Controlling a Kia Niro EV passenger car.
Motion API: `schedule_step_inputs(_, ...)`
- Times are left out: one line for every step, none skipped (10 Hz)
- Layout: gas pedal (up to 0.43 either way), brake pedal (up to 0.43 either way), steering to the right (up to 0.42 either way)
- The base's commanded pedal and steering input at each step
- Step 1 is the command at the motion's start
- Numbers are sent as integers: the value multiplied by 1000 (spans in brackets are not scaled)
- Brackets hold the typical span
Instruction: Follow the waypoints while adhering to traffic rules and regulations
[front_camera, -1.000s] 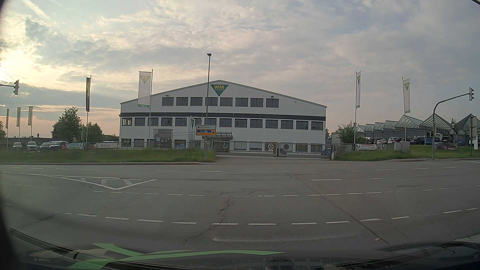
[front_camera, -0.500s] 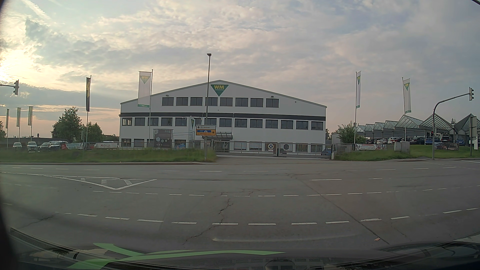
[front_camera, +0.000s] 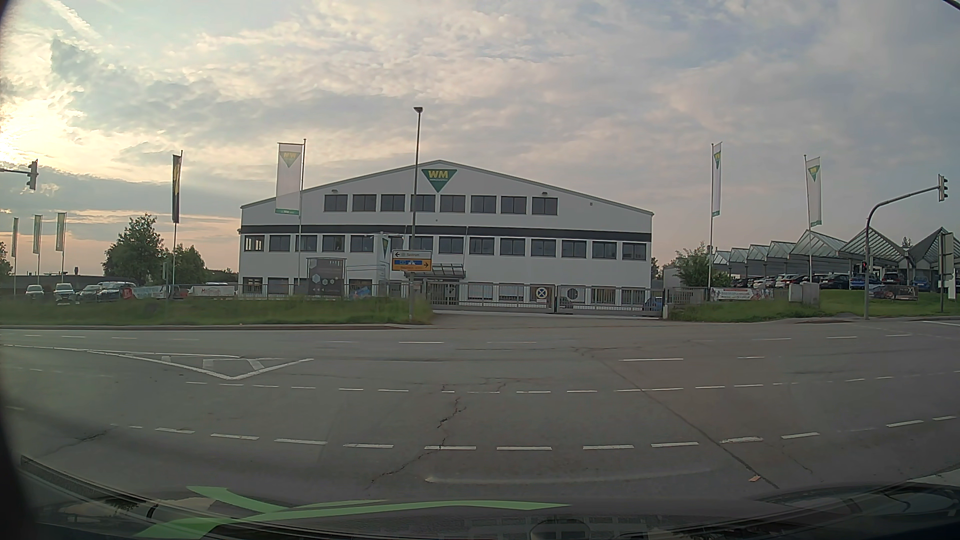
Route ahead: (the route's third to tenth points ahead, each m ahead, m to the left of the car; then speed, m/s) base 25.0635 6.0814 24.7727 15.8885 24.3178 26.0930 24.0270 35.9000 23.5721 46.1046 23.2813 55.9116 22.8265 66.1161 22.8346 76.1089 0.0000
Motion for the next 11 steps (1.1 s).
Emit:
schedule_step_inputs(0,384,-25)
schedule_step_inputs(0,384,-25)
schedule_step_inputs(0,384,-25)
schedule_step_inputs(0,384,-25)
schedule_step_inputs(0,384,-25)
schedule_step_inputs(0,384,-25)
schedule_step_inputs(0,384,-25)
schedule_step_inputs(0,384,-25)
schedule_step_inputs(0,384,-25)
schedule_step_inputs(0,384,-25)
schedule_step_inputs(0,384,-25)
